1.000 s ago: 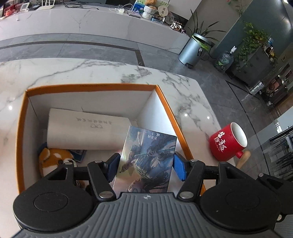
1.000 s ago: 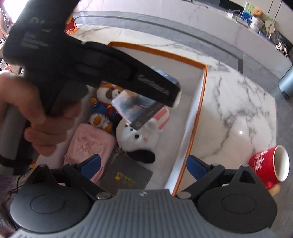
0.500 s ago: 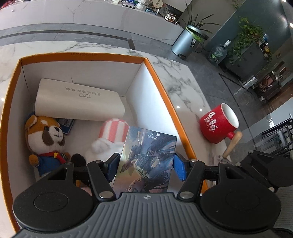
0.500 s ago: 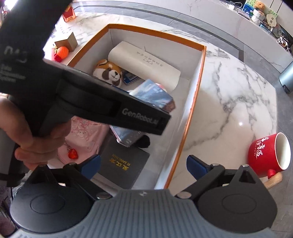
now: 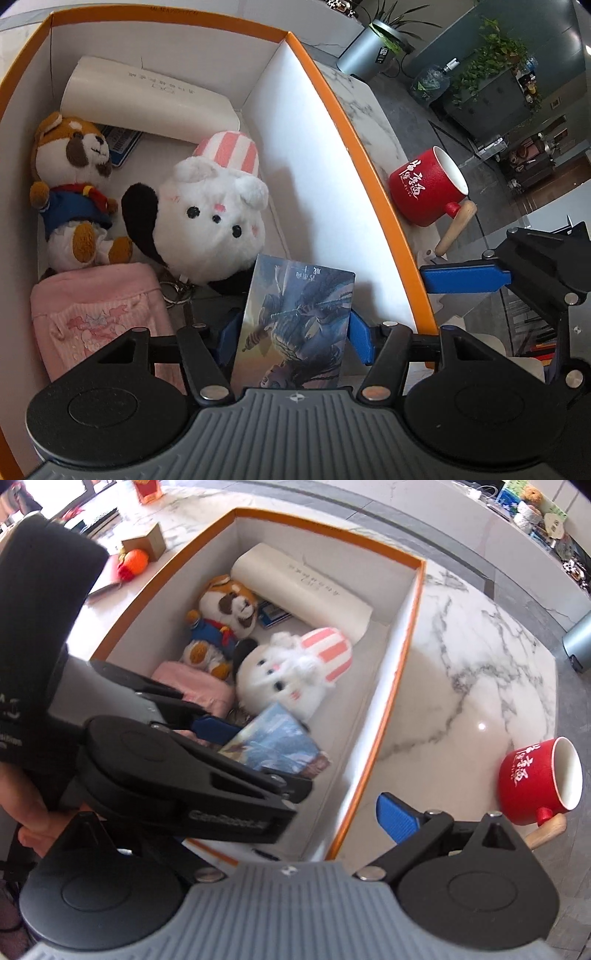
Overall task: Organize objects
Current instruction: 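Lower the photo card into the box beside the white plush and open the left tool, then move both open tools back over the table toward the remaining items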
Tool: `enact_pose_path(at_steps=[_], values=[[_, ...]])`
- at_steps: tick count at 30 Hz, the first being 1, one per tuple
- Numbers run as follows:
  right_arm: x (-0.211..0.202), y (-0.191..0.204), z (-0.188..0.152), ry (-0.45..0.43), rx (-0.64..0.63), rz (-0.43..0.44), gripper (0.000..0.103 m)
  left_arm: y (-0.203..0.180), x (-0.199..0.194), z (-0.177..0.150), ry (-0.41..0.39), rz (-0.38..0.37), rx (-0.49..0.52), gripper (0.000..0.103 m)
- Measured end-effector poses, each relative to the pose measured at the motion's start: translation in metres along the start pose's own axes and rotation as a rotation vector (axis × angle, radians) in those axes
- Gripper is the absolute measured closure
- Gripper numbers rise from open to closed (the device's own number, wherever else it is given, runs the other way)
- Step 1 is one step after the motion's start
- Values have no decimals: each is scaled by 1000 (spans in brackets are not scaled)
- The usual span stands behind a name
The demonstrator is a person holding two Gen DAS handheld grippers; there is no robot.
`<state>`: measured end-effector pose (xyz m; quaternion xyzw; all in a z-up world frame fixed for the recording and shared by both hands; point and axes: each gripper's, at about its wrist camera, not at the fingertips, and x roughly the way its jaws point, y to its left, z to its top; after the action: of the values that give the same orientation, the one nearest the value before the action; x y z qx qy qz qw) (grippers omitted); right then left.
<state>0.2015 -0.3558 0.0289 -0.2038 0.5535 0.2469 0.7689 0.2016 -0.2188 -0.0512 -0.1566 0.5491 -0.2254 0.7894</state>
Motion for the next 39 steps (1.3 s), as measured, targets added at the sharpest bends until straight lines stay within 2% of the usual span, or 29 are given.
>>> enact_pose_path(at_steps=[4,5,6,8,10,14,15,18,21,22,29,32,35,37,39], values=[[-2,0,-1,-5,17,4,4,2,-1,2,-1,-4,-16,32],[-2,0,-1,-5,16,5,4,2,0,3,10,-12,-23,28],[-3,1,-1,-4,11,0,4,4,0,4,12,-30,-41,15],[-3,3,-1,-6,3,-11,4,10,-2,3,-3,-98,-100,1],[-4,3,0,-6,8,-12,4,9,-3,3,1,-116,-108,1],[-3,4,-1,-9,10,-15,4,-3,-9,4,-14,-22,-3,0],[-3,4,-1,-12,13,-17,4,-4,-12,5,-30,-27,13,0],[-3,4,-1,-10,21,-19,4,-3,-23,6,-71,-104,22,0],[-5,5,-2,-15,18,-24,4,-2,-28,13,-8,-123,26,0],[-7,6,-2,-20,13,-26,4,0,-31,14,-9,-131,17,0],[-16,17,-1,-66,17,-17,4,12,-69,9,-228,-85,-1,2],[-23,27,0,-123,31,-12,4,16,-92,4,-317,-71,42,1],[-33,33,4,-187,90,20,4,29,-119,-2,-378,-61,33,0],[-41,42,8,-232,105,23,4,39,-137,-7,-393,-6,38,0],[-49,56,14,-286,96,17,4,50,-156,-16,-440,82,61,0]])
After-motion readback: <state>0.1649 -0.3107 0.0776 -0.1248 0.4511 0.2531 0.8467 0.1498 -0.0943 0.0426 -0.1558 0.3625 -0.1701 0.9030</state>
